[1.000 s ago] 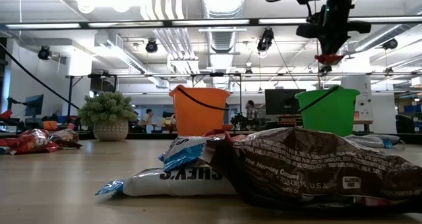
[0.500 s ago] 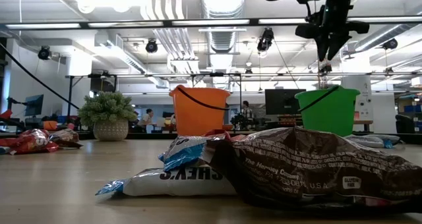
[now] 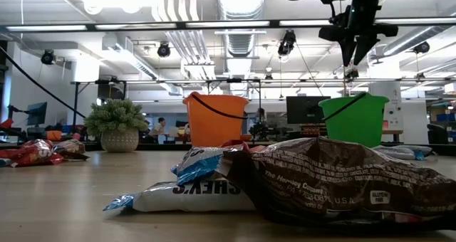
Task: Sort candy
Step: Put the brown chocolate into the black bucket
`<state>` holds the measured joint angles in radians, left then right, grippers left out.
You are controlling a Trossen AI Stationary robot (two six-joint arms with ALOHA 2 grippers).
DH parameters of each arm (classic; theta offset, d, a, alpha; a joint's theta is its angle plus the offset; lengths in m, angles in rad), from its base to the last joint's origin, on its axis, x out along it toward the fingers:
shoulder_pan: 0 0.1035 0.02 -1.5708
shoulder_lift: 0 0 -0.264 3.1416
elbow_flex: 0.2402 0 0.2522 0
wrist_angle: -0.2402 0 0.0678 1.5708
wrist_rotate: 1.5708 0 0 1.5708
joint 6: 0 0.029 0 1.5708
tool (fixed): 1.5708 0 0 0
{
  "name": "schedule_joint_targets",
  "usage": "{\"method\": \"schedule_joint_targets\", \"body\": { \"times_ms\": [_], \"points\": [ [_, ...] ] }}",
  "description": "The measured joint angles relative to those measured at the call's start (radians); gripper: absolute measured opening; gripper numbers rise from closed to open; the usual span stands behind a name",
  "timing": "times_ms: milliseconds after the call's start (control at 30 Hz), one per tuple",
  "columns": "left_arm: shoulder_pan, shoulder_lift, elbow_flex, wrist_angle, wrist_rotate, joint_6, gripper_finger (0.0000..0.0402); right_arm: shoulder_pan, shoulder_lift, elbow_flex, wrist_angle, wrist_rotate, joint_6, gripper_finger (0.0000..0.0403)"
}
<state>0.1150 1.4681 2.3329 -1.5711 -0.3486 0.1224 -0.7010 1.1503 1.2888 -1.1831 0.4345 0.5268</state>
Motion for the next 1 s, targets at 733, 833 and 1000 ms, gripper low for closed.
{"method": "schedule_joint_targets", "body": {
  "times_ms": [733, 833, 1000],
  "points": [
    [0.000, 0.019, 0.000, 0.071, 0.005, -0.036, 0.0233, 0.000, 0.000, 0.000, 0.006, -0.027, -0.082, 0.0121],
    [0.000, 0.018, 0.000, 0.072, 0.050, -0.089, 0.0233, 0.000, 0.000, 0.000, 0.016, -0.027, -0.086, 0.0119],
    [0.000, 0.018, 0.002, 0.069, 0.070, -0.136, 0.0233, 0.000, 0.000, 0.000, 0.018, -0.024, -0.087, 0.0113]
  ]
}}
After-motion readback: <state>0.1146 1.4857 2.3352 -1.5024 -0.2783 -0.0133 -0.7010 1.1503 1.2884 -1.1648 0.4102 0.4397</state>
